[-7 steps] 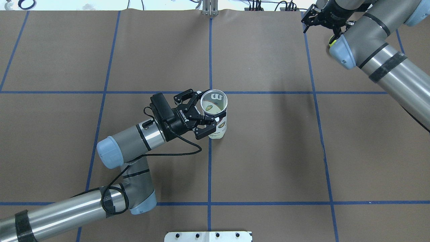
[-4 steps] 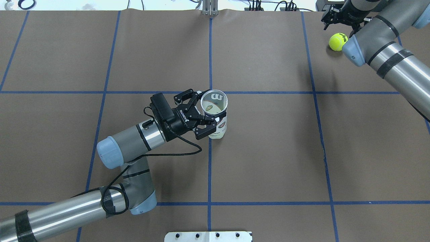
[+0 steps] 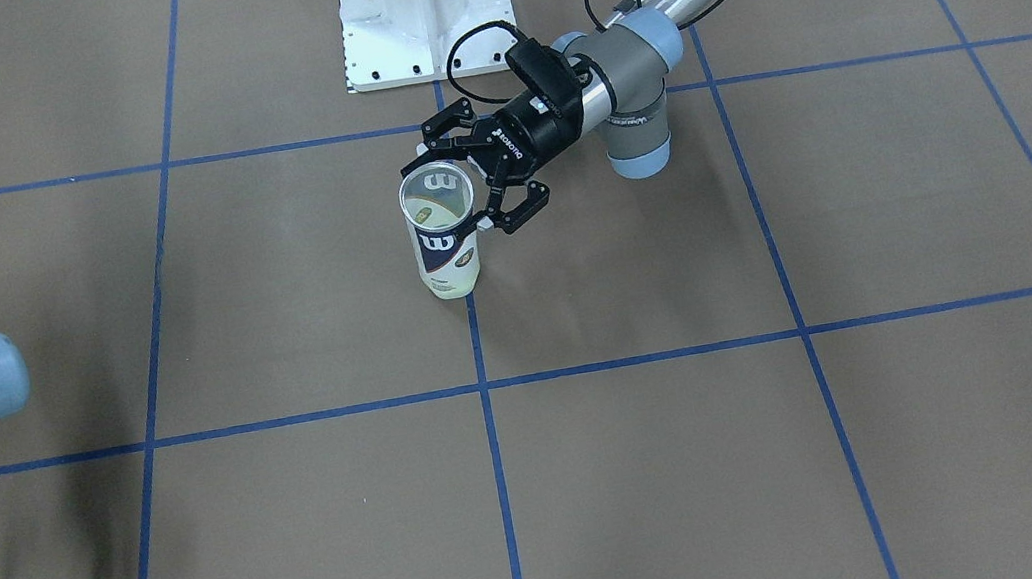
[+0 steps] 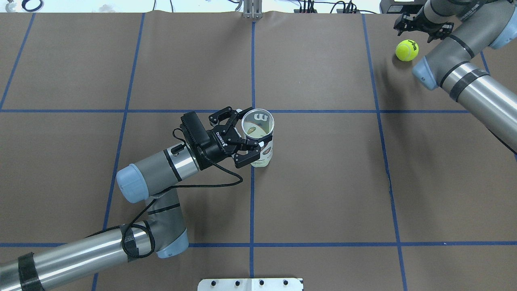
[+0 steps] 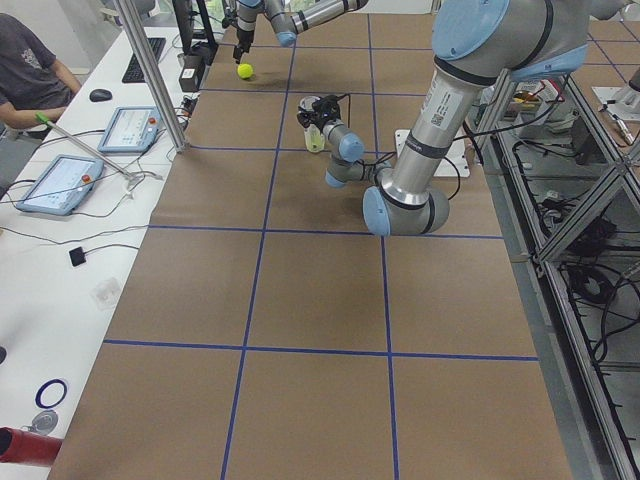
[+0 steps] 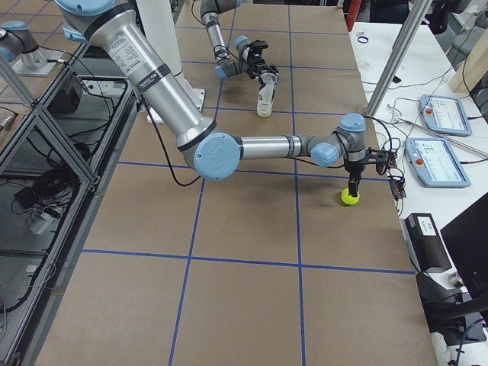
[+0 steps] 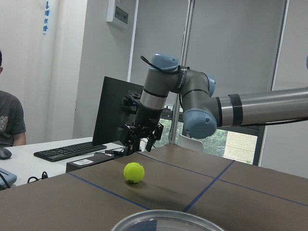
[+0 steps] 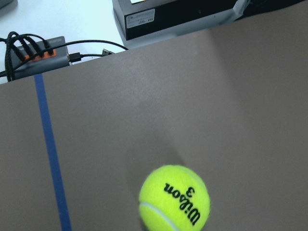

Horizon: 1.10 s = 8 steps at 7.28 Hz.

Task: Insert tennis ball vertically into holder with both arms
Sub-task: 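Move the right gripper to the other yellow ball and grasp it, then carry the second yellow ball with the right gripper above the can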

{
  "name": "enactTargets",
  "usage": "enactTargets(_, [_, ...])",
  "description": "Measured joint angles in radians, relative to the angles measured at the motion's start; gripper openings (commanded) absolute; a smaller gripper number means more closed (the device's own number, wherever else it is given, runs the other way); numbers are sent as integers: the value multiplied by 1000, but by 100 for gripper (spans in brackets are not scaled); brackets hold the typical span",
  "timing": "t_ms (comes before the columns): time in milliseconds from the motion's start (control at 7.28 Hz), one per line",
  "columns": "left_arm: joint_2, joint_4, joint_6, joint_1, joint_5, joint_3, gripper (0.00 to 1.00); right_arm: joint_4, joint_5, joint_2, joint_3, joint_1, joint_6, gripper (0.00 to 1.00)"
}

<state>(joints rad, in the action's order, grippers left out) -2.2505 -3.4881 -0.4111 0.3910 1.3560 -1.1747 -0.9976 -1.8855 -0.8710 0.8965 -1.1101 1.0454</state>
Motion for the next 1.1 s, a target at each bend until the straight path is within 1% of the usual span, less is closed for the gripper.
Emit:
enactTargets(275, [0,0,0,0,0,0,92,25,46,5,-22,31,31,99])
enactTargets(962, [1,-2,-2,0,0,-1,92,30,91,10,-72,51,35,98])
enactTargets(1099, [1,-3,-2,0,0,-1,92,41,97,12,-90,54,35,97])
